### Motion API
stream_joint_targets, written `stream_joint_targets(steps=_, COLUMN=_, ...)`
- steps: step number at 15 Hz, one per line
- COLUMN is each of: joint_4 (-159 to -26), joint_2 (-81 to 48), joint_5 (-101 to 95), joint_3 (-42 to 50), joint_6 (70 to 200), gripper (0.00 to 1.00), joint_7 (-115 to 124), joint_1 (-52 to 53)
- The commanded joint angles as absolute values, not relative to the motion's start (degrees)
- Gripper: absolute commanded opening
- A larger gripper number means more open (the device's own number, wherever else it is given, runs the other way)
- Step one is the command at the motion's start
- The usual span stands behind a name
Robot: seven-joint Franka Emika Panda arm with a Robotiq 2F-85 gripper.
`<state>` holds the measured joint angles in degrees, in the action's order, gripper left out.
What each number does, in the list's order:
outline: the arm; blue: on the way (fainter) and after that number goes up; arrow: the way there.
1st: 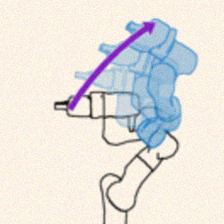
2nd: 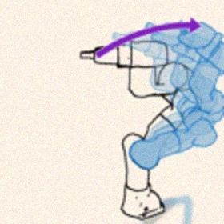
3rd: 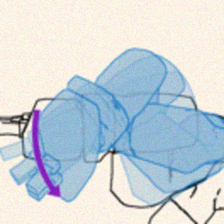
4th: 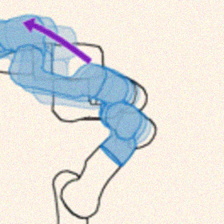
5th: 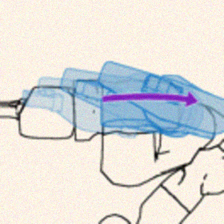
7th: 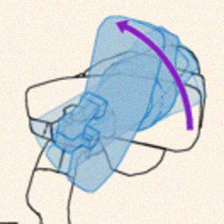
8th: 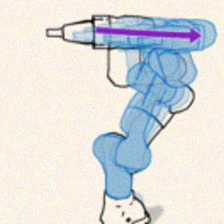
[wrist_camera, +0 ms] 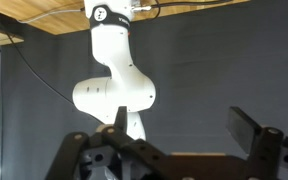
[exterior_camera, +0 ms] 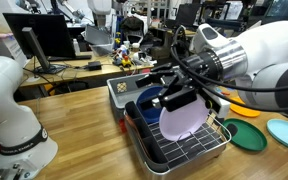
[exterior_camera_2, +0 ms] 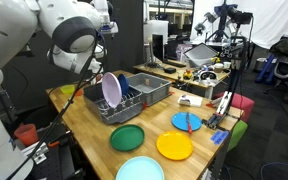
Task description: Put the brown spoon onto the drying rack.
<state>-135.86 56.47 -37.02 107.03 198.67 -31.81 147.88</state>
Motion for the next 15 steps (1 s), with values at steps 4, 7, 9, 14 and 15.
stream_joint_targets(steps=4, joint_4=-139.7, joint_2=40.7, joint_5=-32.1, joint_3=100.7, joint_6=198.9, gripper=1.0, joint_7=-28.1, joint_1=134.8)
stream_joint_targets(steps=7, joint_4=-141.5, joint_2=35.4, joint_5=-29.2, joint_3=95.2, joint_6=198.8, gripper=1.0, joint_7=-25.4, joint_1=125.6)
stream_joint_targets(steps=9, joint_4=-139.4, joint_2=40.5, joint_5=-29.8, joint_3=95.7, joint_6=198.5, gripper=1.0, joint_7=-27.9, joint_1=127.0)
stream_joint_targets(steps=14, joint_4=-141.9, joint_2=37.0, joint_5=-28.2, joint_3=93.0, joint_6=198.1, gripper=1.0, joint_7=-26.1, joint_1=123.0)
stream_joint_targets(steps=15, joint_4=-141.9, joint_2=36.9, joint_5=-28.2, joint_3=93.0, joint_6=198.1, gripper=1.0, joint_7=-26.1, joint_1=122.9)
